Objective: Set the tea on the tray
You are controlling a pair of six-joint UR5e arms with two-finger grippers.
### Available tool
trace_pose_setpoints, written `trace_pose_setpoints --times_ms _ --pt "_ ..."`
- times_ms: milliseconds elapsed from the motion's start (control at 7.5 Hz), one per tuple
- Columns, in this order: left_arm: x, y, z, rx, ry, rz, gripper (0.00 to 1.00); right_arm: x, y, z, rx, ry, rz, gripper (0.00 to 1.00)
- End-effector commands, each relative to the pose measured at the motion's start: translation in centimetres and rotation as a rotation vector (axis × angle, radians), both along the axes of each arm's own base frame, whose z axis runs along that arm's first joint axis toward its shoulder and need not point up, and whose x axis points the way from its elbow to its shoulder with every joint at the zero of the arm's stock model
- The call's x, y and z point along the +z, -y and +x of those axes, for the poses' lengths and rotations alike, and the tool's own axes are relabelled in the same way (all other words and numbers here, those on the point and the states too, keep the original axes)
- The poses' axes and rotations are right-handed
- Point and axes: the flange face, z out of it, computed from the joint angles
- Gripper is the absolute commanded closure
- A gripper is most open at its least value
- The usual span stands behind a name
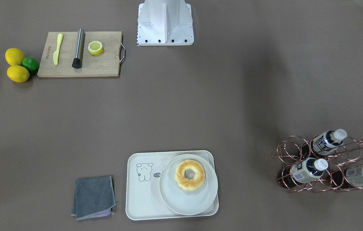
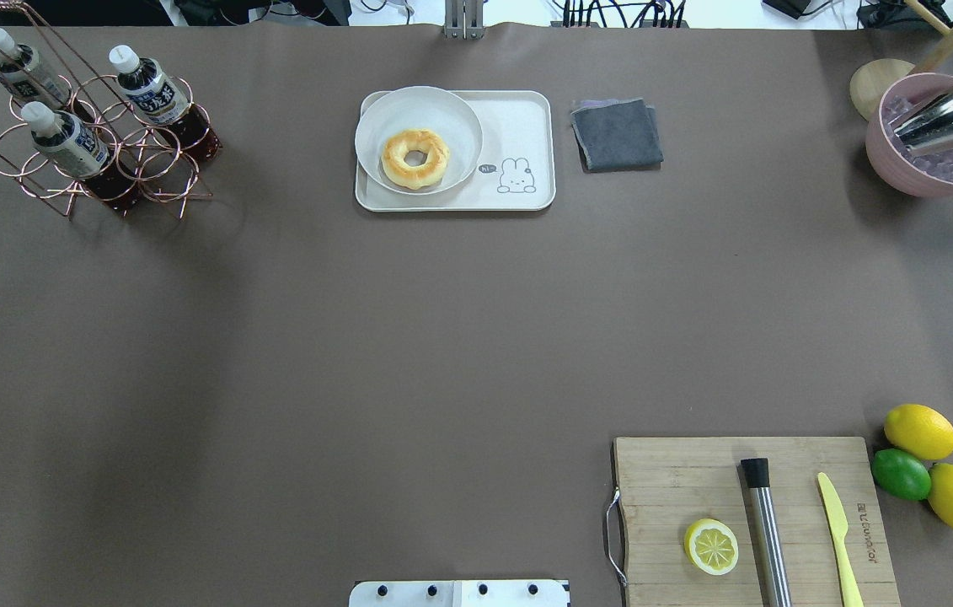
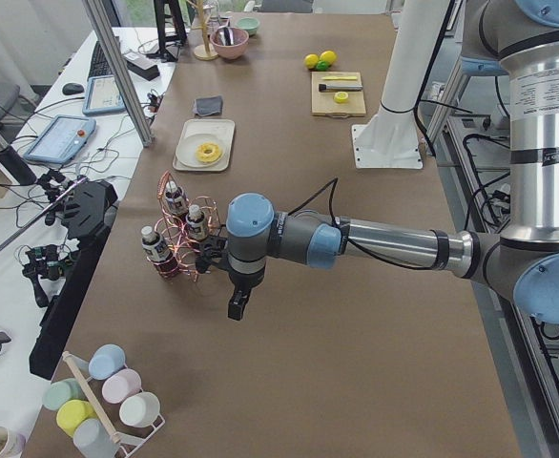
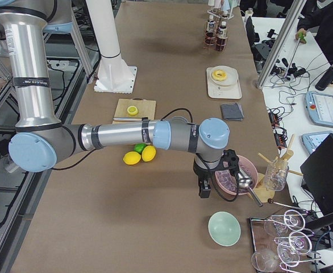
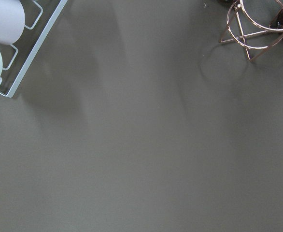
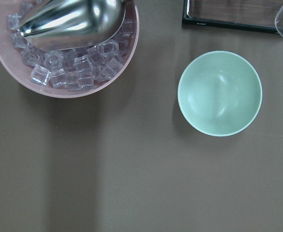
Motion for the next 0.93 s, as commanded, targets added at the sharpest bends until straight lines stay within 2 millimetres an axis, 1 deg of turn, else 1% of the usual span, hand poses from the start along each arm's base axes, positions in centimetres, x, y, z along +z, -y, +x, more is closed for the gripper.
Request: trace_pose_setpoints --times_ms 0,133,267,400,533,667,800 --pt "-0.25 0.41 0.03 0.006 0.000 0.006 0.02 -0.51 0.11 -0.04 0.008 0.002 0.003 0.00" --pt "-0.55 0.41 0.03 0.005 0.000 0.011 0.02 -0.43 0.14 -0.18 0.005 0.001 0.001 0.00" --pt "-0.46 0.60 0.04 0.006 0.000 0.011 0.02 -0.51 0.14 -0.20 0.007 0.002 0.001 0.00" --pt "-0.49 1.06 0.05 0.005 0.002 0.012 0.02 -0.60 0.14 -0.22 0.007 0.005 0.003 0.00" --pt "-0.10 1.09 0.05 0.005 0.002 0.009 0.02 -1.13 0.16 -0.23 0.007 0.006 0.014 0.00" --pt "-0.11 1.10 0.05 0.005 0.002 0.011 0.02 -1.27 0.09 -0.23 0.007 0.006 0.017 0.00" --pt "-0.55 1.00 -0.09 0.003 0.000 0.017 0.02 -1.28 0.09 -0.25 0.007 0.007 0.017 0.00"
